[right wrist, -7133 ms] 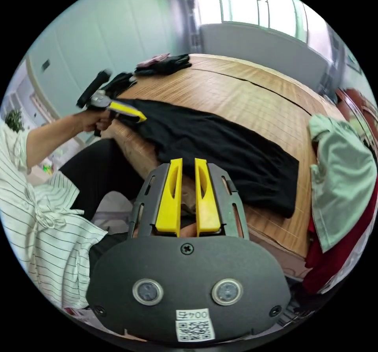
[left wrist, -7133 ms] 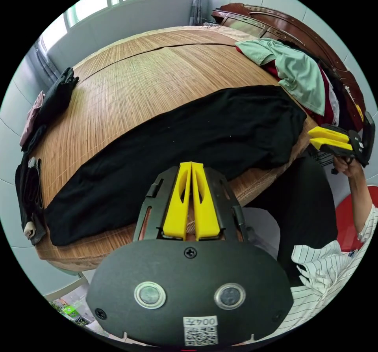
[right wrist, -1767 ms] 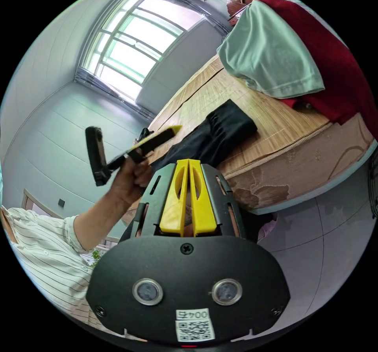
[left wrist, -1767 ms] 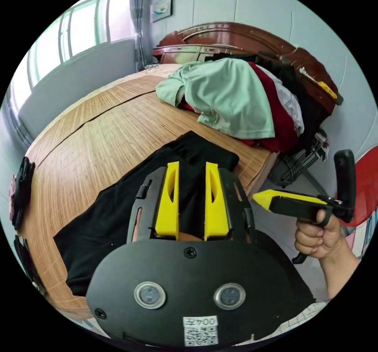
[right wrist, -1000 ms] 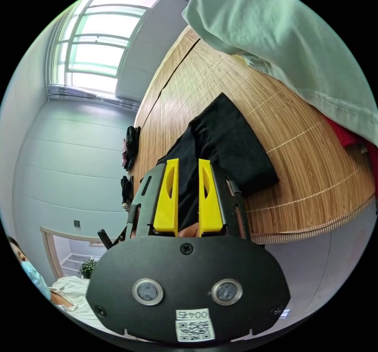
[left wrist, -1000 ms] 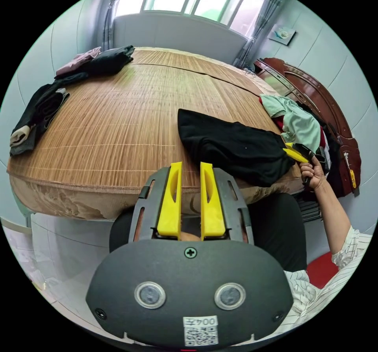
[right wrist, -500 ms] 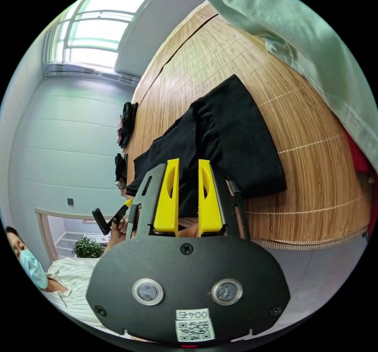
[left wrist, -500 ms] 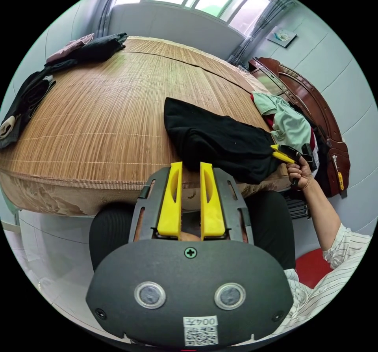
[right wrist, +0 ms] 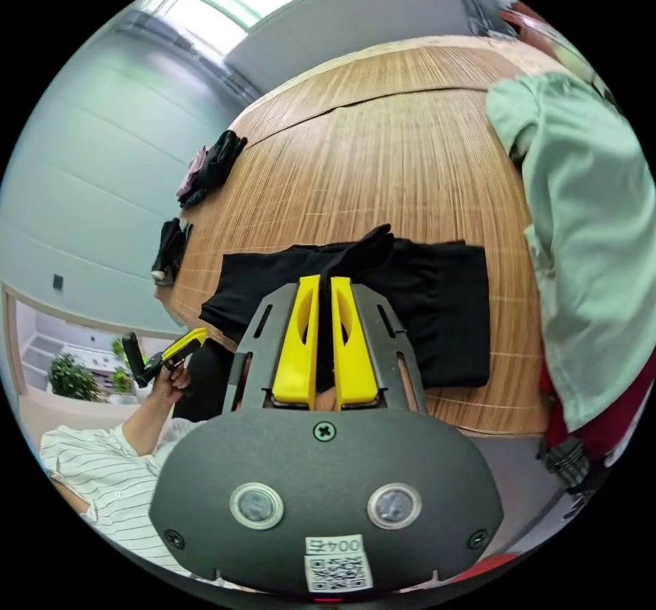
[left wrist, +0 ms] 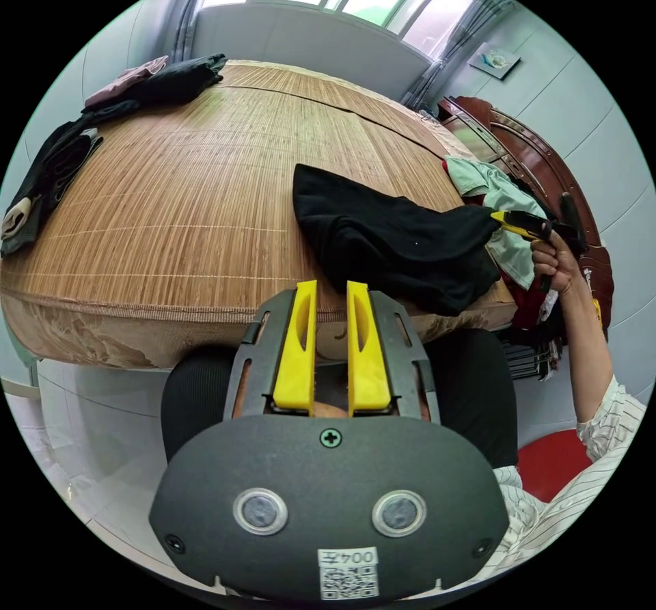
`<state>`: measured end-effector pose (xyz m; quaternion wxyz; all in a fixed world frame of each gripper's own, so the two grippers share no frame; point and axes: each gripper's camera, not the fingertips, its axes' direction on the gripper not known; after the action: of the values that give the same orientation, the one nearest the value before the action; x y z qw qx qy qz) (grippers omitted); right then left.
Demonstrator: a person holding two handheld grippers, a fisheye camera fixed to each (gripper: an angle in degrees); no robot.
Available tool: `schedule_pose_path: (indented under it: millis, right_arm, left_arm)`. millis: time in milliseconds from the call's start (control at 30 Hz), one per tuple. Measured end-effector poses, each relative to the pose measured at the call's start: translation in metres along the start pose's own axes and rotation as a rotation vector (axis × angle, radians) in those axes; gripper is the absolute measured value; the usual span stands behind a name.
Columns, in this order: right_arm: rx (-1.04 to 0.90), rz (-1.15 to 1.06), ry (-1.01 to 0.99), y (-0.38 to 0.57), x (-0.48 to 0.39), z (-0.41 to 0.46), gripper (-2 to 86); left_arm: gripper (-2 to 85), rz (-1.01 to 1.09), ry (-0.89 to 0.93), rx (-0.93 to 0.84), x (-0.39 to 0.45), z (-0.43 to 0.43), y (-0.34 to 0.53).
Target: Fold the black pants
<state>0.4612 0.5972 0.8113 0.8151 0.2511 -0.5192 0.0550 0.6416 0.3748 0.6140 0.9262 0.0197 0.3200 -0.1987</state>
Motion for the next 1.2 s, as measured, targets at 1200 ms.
schedule_pose_path:
  millis: [1200]
  right_arm:
    - [-0.056,-0.083,0.540,0.061,-0.063,0.254,-0.8]
  left_arm:
    - [6.0,0.515,-0.447,0.009,0.153,0.034,-0.001]
